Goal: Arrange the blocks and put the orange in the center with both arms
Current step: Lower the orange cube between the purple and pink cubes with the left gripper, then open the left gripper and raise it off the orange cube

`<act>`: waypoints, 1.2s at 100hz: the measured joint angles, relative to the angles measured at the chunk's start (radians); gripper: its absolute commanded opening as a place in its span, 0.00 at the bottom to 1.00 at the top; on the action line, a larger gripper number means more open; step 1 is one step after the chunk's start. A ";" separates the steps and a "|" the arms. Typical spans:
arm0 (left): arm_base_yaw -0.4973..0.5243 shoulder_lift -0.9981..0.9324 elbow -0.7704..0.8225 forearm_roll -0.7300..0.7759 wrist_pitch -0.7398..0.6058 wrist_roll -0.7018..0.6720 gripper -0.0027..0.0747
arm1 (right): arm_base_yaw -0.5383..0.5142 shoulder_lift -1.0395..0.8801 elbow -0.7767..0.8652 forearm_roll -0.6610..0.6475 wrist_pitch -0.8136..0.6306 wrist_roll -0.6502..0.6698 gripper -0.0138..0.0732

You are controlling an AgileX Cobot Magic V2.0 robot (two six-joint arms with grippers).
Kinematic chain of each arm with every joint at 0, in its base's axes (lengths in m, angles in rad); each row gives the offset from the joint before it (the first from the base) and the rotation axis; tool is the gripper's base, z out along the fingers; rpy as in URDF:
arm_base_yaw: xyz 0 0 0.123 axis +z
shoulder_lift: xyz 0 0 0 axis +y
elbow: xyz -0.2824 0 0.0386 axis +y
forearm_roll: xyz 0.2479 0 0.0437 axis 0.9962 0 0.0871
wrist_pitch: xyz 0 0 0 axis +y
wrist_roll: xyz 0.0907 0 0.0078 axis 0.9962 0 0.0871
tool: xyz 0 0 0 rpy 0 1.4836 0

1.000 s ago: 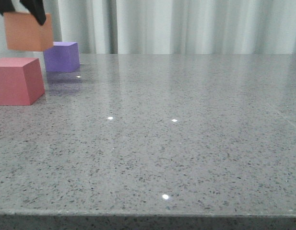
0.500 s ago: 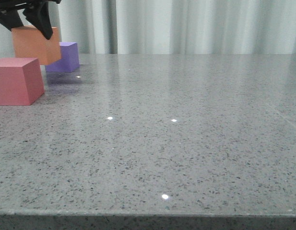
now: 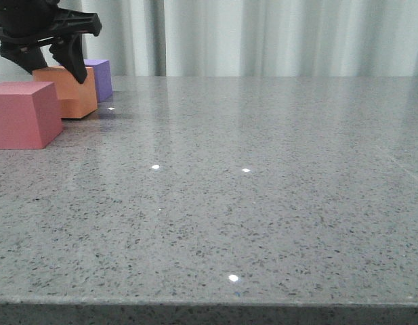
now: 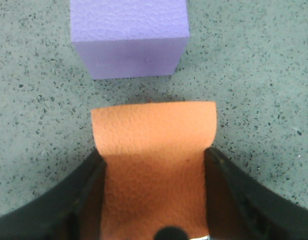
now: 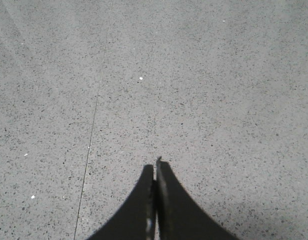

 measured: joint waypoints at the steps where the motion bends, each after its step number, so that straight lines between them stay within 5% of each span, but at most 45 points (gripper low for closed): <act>1: 0.000 0.000 0.000 0.000 0.000 0.000 0.21 | 0.000 0.000 0.000 0.000 0.000 0.000 0.08; 27: 0.000 0.000 0.000 0.000 0.000 0.000 0.28 | 0.000 0.000 0.000 0.000 0.000 0.000 0.08; 34: 0.000 0.000 0.000 0.000 0.000 0.000 0.45 | 0.000 0.000 0.000 0.000 0.000 0.000 0.08; 45: 0.000 0.002 0.000 0.000 0.004 0.000 0.86 | 0.000 0.000 0.000 0.000 0.000 0.000 0.08; 51: 0.000 0.002 0.000 0.000 0.008 0.000 0.96 | 0.000 0.000 0.000 0.000 0.000 0.000 0.08; 65: 0.000 -0.003 0.000 0.004 0.014 0.000 0.86 | 0.000 0.000 0.000 0.000 0.000 0.000 0.08; 96: 0.000 -0.254 0.014 0.009 0.021 0.000 0.85 | 0.000 0.000 0.000 0.000 0.000 0.000 0.08; 120: 0.000 -0.599 0.235 -0.002 -0.030 0.000 0.85 | 0.000 0.000 0.000 0.000 0.000 0.000 0.08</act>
